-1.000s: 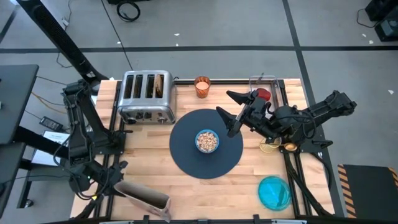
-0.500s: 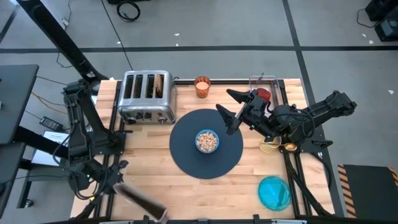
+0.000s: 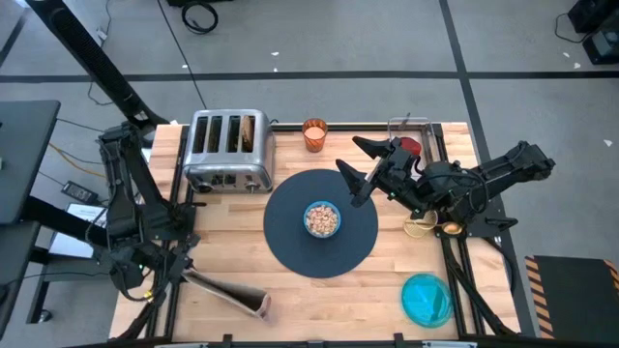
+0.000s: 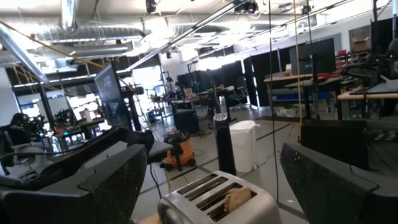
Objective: Arrange a breakfast setting
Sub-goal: Pour the cereal from the cereal box into the blue bowl
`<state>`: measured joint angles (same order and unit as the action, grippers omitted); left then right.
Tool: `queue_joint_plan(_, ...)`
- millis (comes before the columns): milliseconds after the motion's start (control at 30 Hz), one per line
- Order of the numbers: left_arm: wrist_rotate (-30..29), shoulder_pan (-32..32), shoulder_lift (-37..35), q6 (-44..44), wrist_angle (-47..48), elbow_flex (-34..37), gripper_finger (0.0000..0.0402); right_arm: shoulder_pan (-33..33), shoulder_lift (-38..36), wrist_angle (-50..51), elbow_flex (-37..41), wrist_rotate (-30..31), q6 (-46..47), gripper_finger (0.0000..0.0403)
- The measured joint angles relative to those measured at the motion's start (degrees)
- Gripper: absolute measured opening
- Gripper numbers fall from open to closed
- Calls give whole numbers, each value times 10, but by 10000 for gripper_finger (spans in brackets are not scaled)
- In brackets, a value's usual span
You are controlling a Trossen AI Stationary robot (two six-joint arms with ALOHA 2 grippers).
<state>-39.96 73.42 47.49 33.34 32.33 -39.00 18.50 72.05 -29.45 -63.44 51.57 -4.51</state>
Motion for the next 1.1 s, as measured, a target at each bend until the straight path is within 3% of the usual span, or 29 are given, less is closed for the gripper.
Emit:
queue_joint_plan(167, 9, -1, -78, 22, 119, 0, 4, -2, 0, 0, 0, 0, -1, 373)
queue_joint_plan(500, 38, -1, -210, -2, 218, -1, 4, -8, 0, 15, 0, 8, -2, 373)
queue_joint_plan(833, 20, -1, -221, 27, 242, -1, 4, -53, 12, 8, 0, -64, -4, 372)
queue_joint_plan(967, 34, -1, -209, 15, 241, -1, 4, -49, 75, -14, -22, -70, 4, 368)
queue_joint_plan(1100, 53, -1, -198, -4, 232, -1, 5, -38, 148, 2, -94, -69, 4, 366)
